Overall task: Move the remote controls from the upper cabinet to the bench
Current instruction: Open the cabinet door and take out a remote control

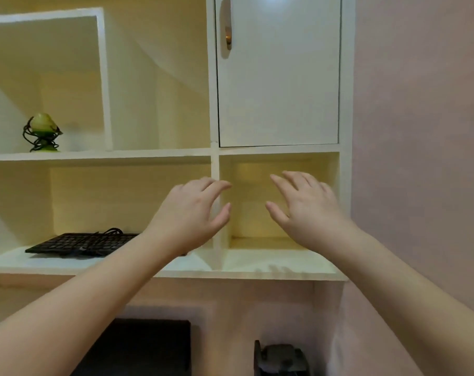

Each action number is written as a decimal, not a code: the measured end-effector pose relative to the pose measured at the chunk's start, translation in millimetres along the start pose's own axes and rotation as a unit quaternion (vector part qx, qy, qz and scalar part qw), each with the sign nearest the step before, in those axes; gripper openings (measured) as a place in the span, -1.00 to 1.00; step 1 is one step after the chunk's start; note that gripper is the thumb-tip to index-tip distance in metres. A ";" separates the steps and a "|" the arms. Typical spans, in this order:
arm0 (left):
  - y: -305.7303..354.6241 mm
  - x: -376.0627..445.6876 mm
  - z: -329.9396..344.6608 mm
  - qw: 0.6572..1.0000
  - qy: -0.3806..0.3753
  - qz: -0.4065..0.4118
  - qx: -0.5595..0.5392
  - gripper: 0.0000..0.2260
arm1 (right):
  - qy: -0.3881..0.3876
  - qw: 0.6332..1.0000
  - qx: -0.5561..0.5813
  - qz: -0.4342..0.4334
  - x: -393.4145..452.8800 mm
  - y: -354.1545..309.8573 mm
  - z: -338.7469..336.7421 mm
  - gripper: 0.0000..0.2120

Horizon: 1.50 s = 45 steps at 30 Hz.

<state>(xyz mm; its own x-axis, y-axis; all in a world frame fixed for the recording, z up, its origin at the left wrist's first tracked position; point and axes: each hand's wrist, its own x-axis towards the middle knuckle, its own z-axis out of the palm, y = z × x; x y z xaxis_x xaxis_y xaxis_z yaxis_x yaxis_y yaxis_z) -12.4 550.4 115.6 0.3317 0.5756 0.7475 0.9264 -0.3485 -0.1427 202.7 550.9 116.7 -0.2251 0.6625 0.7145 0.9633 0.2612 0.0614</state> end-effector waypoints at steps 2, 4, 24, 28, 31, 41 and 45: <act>-18.3 11.4 -4.6 1.000 0.029 0.003 0.007 -0.48 | 0.023 1.000 0.001 -0.004 21.9 -5.3 -7.1 -0.44; -34.5 22.9 -6.9 0.999 0.044 0.006 0.011 -0.50 | 0.049 0.999 -0.001 -0.010 40.5 -12.5 -13.7 -0.45; -107.3 115.7 -21.2 0.989 0.117 0.056 0.076 -0.36 | 0.257 0.961 0.107 0.001 235.2 -49.7 -70.6 -0.57; -103.6 130.0 -32.2 0.984 0.141 0.070 0.080 -0.35 | 0.269 0.922 0.277 0.012 250.8 -59.7 -85.7 -0.85; -98.9 136.5 -42.1 0.983 0.150 0.073 0.081 -0.31 | 0.245 0.902 0.355 0.017 255.1 -63.5 -91.4 -0.77; -80.8 148.0 -43.6 0.989 0.138 0.040 -0.021 -0.48 | 0.120 0.796 0.593 0.022 251.8 -46.6 -110.2 -0.45; -65.6 146.9 -41.2 0.964 0.127 -0.027 -0.231 -0.54 | 0.112 0.765 0.633 0.029 242.6 -43.6 -125.0 -0.46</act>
<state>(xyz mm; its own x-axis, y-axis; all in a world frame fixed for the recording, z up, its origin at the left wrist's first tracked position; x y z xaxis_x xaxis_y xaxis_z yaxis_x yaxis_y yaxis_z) -31.8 627.3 261.5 0.1771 0.4218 0.8892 0.7435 -0.6494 0.1600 124.4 612.5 374.5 -0.0197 0.5991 0.8004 0.0246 0.8006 -0.5987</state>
